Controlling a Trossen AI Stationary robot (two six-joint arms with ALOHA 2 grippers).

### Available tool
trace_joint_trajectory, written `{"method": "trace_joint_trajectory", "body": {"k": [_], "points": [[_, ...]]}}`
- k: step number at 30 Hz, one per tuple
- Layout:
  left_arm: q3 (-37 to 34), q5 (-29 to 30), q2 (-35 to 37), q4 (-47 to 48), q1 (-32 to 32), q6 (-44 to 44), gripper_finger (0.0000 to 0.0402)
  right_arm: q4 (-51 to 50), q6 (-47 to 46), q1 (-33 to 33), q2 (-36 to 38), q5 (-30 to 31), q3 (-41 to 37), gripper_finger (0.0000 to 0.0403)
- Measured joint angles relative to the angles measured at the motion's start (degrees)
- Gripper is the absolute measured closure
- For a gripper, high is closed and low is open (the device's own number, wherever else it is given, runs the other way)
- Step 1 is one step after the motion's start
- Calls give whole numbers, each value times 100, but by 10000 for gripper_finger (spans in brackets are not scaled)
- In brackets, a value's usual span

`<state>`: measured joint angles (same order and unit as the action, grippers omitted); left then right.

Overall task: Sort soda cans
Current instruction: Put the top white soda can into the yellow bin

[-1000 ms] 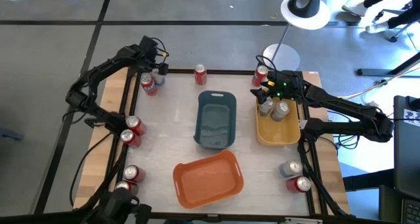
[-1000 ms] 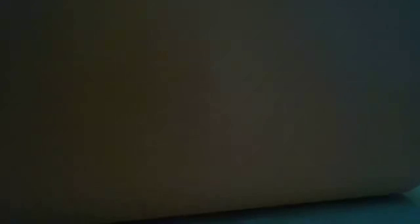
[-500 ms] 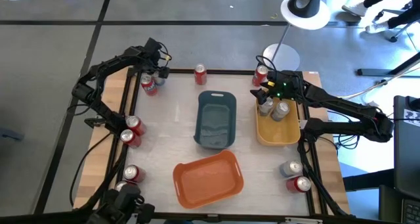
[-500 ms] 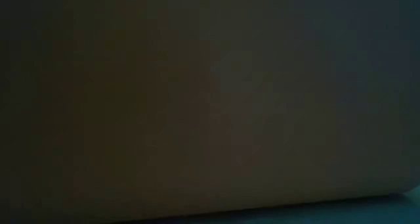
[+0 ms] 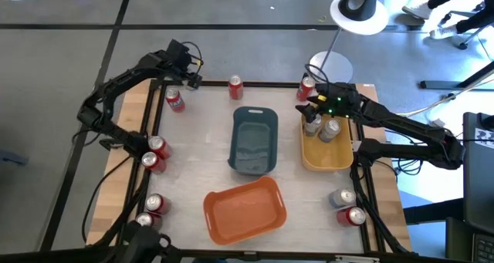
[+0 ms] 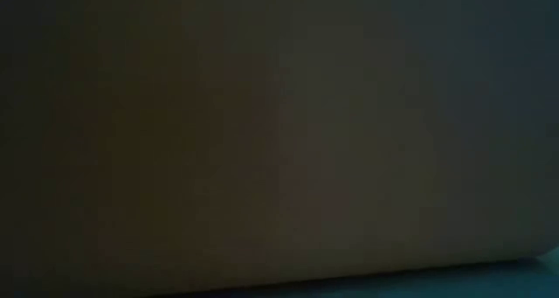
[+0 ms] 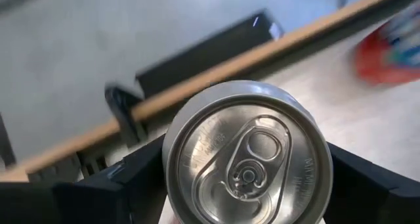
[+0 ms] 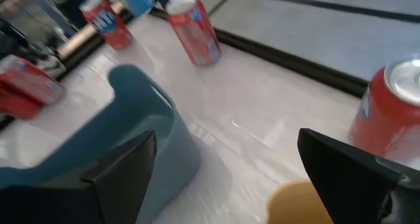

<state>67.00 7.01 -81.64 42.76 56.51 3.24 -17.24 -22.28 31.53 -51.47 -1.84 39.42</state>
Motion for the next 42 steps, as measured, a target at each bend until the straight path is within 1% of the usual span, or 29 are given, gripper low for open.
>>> {"method": "trace_joint_trajectory", "body": {"k": [4,8,11,18,27,30,34,37,42], "points": [[207,-45,489,-192,-389,-233,104,144,1,-1,272,-136,0,54],[286,-406,839,-528,-821,-334,102,154,3,-2,377,-324,0,74],[296,-728,961,-876,-1188,-332,101,255,12,-2,374,-515,0,87],[295,-1136,902,-1359,-2021,-417,99,759,100,-7,372,-1005,0,112],[295,-1186,849,-1872,-2880,-736,98,1375,105,-7,207,-1388,-2,131],[295,-1350,743,-2015,-3063,-732,98,1438,93,-7,119,-1491,-2,131],[295,-1392,560,-2251,-3267,-715,98,1441,90,-35,51,-1631,-2,131],[295,-1399,408,-2374,-3376,-695,98,1532,107,-220,53,-1568,-2,131],[293,-1394,117,-2593,-3490,-675,98,1958,156,-606,53,-1558,-2,131]]}}
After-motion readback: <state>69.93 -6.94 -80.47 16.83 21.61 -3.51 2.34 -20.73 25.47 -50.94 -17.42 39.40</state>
